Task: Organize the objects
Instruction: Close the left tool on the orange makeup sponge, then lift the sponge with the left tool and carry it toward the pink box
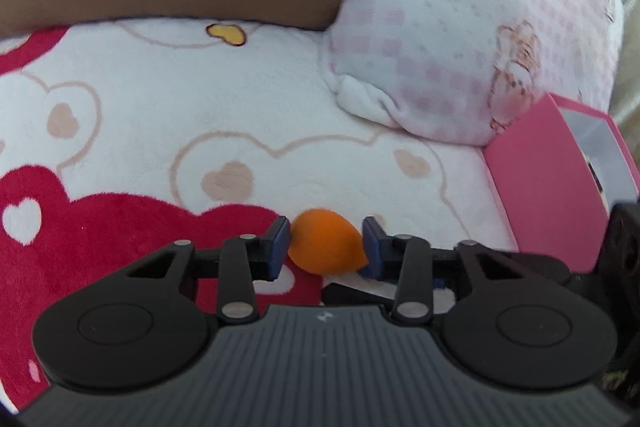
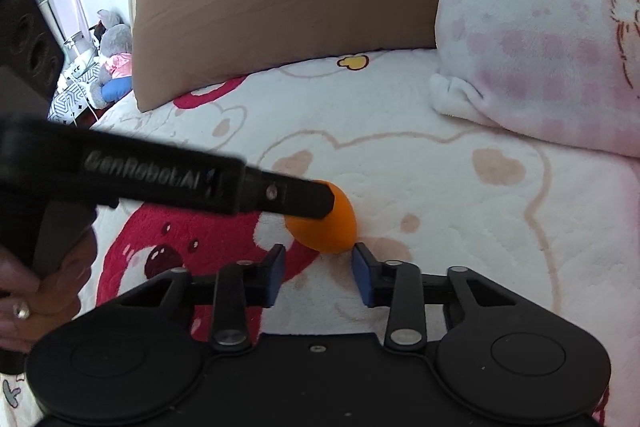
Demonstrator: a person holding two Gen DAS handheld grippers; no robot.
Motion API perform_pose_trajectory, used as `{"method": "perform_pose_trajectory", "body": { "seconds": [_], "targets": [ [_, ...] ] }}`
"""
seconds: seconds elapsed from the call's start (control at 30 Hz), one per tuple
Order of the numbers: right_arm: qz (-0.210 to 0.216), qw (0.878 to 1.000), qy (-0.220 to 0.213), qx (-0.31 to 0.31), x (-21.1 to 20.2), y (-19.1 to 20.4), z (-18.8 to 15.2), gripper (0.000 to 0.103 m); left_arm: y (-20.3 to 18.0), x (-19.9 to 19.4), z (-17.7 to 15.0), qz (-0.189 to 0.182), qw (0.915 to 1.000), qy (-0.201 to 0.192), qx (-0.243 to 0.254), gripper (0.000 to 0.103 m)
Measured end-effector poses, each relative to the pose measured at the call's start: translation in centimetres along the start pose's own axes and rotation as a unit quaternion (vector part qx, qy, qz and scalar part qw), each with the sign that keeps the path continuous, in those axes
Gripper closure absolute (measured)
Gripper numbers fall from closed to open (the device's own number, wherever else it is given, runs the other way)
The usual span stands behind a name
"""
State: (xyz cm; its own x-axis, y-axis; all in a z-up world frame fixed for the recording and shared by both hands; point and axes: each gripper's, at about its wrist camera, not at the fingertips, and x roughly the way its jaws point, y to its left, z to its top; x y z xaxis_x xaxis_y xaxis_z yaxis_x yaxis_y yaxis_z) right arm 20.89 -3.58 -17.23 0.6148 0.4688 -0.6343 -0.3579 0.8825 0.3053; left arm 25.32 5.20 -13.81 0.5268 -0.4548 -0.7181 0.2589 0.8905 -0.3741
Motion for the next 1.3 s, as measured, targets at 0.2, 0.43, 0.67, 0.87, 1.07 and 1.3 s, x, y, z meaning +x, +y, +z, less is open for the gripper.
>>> {"method": "perform_pose_trajectory", "body": {
  "seconds": [0.2,0.43,0.67,0.87,1.07,1.3],
  "targets": [
    [-0.001,1.0,0.011,-0.001,-0.1,-0.1,0.0,0.07,1.3,0.8,-0.1,-0.005,0.999,0.004,-0.044,0.053],
    [0.012,1.0,0.016,-0.003,-0.5,-0.5,-0.8,0.07,-0.5,-0.4,-0.4,-0.032,0.9992,0.001,-0.022,0.056],
    [-0.003,1.0,0.002,-0.013,-1.0,-0.6,-0.3,0.067,1.0,0.4,-0.2,-0.023,0.9983,0.018,-0.051,0.055],
    [-0.012,1.0,0.002,-0.013,0.3,-0.5,-0.4,0.067,2.0,1.9,-0.6,-0.062,0.993,0.044,-0.09,0.061],
    [-0.004,1.0,0.003,-0.005,-0.5,-1.0,-1.0,0.066,1.1,1.5,-1.2,-0.058,0.9925,0.046,-0.097,0.065],
    [-0.008,0.998,0.008,-0.056,-1.5,0.2,-1.7,0.06,-1.1,0.8,-2.0,-0.034,0.9936,0.08,-0.072,0.065]
  ]
}}
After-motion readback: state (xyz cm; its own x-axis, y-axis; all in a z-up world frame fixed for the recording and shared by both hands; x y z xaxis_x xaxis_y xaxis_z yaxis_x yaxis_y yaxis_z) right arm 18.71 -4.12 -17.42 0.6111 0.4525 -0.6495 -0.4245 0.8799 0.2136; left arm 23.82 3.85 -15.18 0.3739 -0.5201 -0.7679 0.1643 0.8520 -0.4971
